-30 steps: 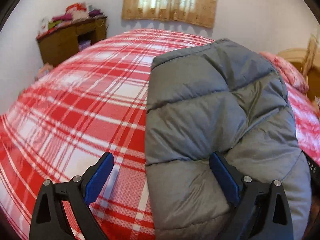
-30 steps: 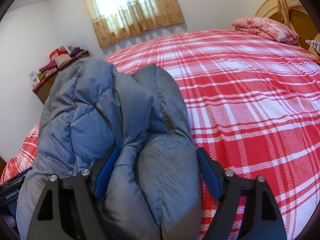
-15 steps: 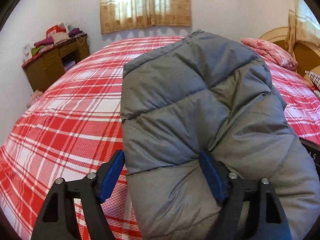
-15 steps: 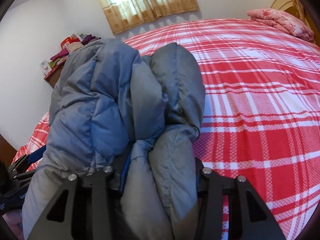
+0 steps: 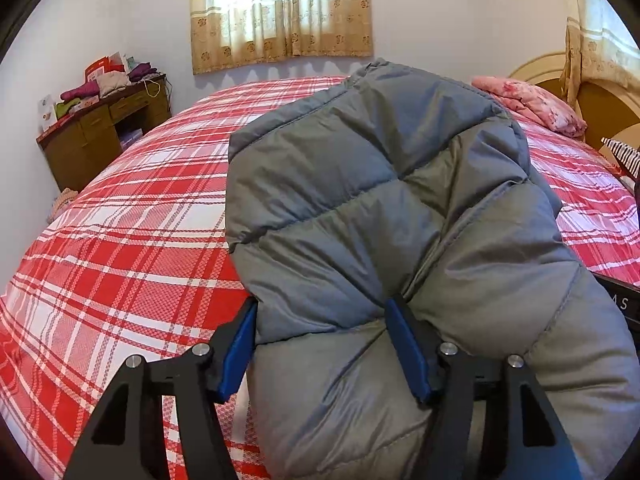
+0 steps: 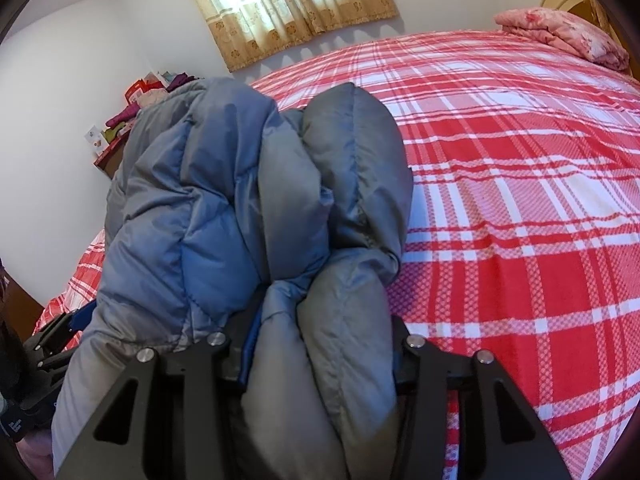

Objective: Fold large clothes
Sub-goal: 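Lift the grey jacket bundle with both grippers and carry it across the bed, then carry the held jacket bundle with both grippers toward the bed's foot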

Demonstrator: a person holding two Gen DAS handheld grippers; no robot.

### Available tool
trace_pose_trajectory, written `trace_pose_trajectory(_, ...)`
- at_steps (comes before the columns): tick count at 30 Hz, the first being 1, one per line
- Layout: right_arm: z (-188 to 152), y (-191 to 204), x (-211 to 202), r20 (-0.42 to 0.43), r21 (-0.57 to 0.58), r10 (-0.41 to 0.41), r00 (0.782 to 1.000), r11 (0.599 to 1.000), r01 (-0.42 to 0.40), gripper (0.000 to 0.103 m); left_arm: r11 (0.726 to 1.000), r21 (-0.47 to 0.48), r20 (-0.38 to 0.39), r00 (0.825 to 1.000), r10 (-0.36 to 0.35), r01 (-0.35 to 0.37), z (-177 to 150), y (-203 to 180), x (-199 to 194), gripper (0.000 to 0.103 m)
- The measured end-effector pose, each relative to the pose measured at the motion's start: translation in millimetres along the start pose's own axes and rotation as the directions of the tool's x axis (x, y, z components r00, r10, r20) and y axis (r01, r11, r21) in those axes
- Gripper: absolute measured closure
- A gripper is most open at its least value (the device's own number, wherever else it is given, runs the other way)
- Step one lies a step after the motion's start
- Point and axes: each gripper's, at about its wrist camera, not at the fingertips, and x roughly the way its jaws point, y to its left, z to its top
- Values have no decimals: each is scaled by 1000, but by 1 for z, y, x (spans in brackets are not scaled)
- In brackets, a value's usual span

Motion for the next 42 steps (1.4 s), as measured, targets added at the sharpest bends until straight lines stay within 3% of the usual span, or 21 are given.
trace_pose_trajectory(6, 1, -2, 0, 4, 3, 6, 1000, 1000, -6, 54, 1000, 7, 3, 1000, -4, 4, 0, -3, 0, 41)
trace_pose_trajectory(9, 1, 1, -2, 9, -16, 21, 1000, 1000, -21, 66, 998, 54, 13, 1000, -20, 19, 1, -10, -3, 57)
trace_pose_trajectory(12, -1, 8, -10, 33, -50, 34, 999, 998, -33, 78, 993, 114, 32, 999, 20, -24, 2, -19, -11, 83)
trace_pose_trajectory(15, -3, 16, -22, 65, -67, 53, 996, 997, -48, 82, 992, 122, 60, 998, 34, -42, 5, -20, -28, 91)
trace_pose_trajectory(27, -4, 62, -54, 128, -112, 159, 979, 983, -145, 84, 991, 93, 178, 980, 84, -101, 13, 7, -108, 94)
trace_pose_trajectory(42, 1, 134, -36, 64, -235, 253, 965, 944, -232, 84, 984, -22, 187, 966, 178, -177, -6, 83, -150, 94)
